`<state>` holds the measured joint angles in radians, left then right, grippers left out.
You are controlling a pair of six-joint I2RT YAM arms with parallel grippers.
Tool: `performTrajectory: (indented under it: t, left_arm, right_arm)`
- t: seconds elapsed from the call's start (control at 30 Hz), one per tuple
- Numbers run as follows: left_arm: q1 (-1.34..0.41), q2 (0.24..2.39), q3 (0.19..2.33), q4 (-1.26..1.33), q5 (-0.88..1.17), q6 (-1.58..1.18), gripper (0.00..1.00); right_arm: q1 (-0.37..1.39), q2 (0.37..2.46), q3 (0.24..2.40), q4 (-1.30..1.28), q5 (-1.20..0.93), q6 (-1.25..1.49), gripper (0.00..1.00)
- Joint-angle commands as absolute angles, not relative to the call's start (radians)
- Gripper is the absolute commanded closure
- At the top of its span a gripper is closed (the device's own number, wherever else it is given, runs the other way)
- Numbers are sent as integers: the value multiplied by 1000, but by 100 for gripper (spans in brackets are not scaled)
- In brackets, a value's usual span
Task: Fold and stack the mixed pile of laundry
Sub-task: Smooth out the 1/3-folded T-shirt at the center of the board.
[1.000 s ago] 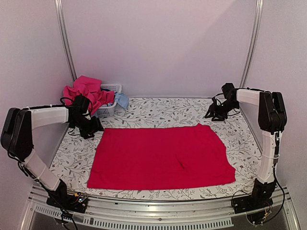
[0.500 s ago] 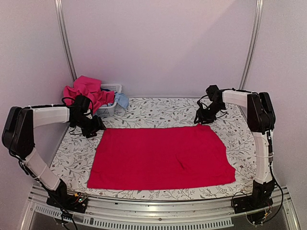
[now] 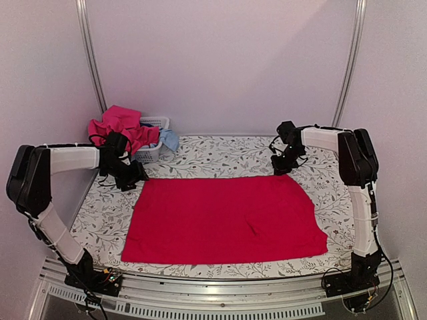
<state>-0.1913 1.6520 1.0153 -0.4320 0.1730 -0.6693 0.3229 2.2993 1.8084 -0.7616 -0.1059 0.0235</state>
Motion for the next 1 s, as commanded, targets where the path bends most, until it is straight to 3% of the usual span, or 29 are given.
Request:
performTrajectory:
  t: [0.0,0.3,0.8,0.83,0.93,0.97]
  left_arm:
    - [-189,1680,1039,-422,191,-655,37]
    - [-196,1708,1004,-416,176,-662,38]
    - [-195,1715,987,-425,135,-676,38]
    - [-195,1716,990,-419,142,-671,38]
    - [-195,1717,1003,-390,170,-639,38]
    - [-195,1717,1011,-381,182,-627,38]
  right_arm:
    - [329,2344,1848,-796,-84,33,100]
    - [252,2330,1972,-757,-144,168,100]
    - [99,2239,1765,-583,-296,414,100]
    - [94,2238,1769,-578,-330,404,97]
    - [91,2235,1773,-581,-381,375,60]
    - [90,2226,1767,-581,-382,366,52]
